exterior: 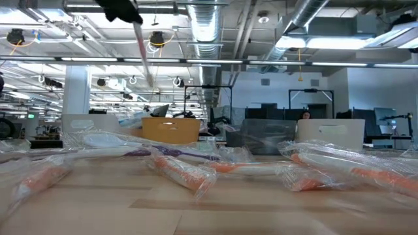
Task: Pick & Place Toothbrushes
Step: Put the orange toothbrush into the yellow bin
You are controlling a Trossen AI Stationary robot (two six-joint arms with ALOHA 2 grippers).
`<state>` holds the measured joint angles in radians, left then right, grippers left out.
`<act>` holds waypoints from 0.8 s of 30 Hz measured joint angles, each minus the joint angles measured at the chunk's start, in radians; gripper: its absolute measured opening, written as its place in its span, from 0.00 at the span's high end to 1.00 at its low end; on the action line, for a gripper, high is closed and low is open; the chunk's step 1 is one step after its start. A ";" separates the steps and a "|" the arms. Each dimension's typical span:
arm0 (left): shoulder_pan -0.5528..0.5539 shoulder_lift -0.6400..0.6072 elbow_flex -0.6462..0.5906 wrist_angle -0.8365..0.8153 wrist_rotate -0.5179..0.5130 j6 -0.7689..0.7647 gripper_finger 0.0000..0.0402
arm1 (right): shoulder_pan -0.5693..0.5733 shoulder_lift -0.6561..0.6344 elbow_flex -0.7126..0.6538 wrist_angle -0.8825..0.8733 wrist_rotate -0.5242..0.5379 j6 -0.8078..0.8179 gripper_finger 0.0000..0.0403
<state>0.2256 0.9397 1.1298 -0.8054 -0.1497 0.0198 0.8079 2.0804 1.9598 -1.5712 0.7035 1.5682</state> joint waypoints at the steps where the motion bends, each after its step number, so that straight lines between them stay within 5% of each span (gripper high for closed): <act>1: 0.016 0.027 0.015 0.000 0.028 -0.002 0.96 | -0.005 0.000 0.000 0.000 0.000 -0.013 0.45; 6: 0.108 0.183 0.065 0.004 0.083 0.004 0.95 | -0.009 -0.045 -0.001 0.001 0.026 -0.104 0.45; 12: 0.220 0.347 0.148 0.001 0.141 0.019 0.96 | 0.032 -0.182 0.000 0.001 0.254 -0.211 0.45; 24: 0.310 0.412 0.303 -0.046 0.327 0.025 0.96 | -0.019 -0.438 0.000 0.001 0.407 -0.556 0.45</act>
<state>0.5357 1.3518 1.4328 -0.8516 0.1771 0.0444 0.7893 1.6423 1.9598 -1.5707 1.1106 1.0118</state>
